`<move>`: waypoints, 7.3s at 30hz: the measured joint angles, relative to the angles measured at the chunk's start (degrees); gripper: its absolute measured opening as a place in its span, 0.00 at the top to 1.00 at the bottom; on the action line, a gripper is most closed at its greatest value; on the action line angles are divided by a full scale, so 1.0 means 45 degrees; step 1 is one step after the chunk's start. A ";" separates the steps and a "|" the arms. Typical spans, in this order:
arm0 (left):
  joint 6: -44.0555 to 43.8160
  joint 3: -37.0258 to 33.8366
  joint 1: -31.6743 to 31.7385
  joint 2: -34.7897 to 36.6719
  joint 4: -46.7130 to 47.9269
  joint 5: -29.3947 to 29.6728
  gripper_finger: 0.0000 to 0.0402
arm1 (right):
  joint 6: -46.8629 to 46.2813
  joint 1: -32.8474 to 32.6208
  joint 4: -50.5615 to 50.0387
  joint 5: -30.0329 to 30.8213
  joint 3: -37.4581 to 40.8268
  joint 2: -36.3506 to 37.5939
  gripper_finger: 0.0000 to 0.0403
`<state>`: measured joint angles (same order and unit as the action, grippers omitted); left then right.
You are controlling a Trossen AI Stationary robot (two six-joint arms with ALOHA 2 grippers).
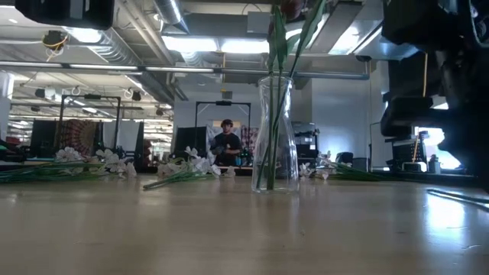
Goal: Sort flowers into vase by color
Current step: Put the yellow tulip into the bottom transparent vase, then put the middle white flowers into the purple vase
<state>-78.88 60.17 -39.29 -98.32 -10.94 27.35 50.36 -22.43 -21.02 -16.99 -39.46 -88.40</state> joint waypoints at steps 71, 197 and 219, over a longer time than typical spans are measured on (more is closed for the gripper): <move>1.3538 -0.0002 0.4181 0.0000 -1.1771 -0.6062 0.52 | -0.9422 -1.0379 1.3317 0.1849 0.4605 1.1979 1.00; 0.5385 -0.7377 1.0730 0.4854 -0.5669 -0.3466 0.52 | -1.4989 -1.0341 -0.9387 1.6029 -0.6056 1.3174 0.38; 0.3409 -0.3094 1.2808 0.1494 0.4905 -0.0734 0.52 | -1.4604 -1.0341 -0.9911 2.1214 -0.6173 1.3168 0.38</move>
<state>-63.54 46.24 18.35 -91.60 11.14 24.05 -15.35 -68.97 -65.62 78.48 -67.24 -29.15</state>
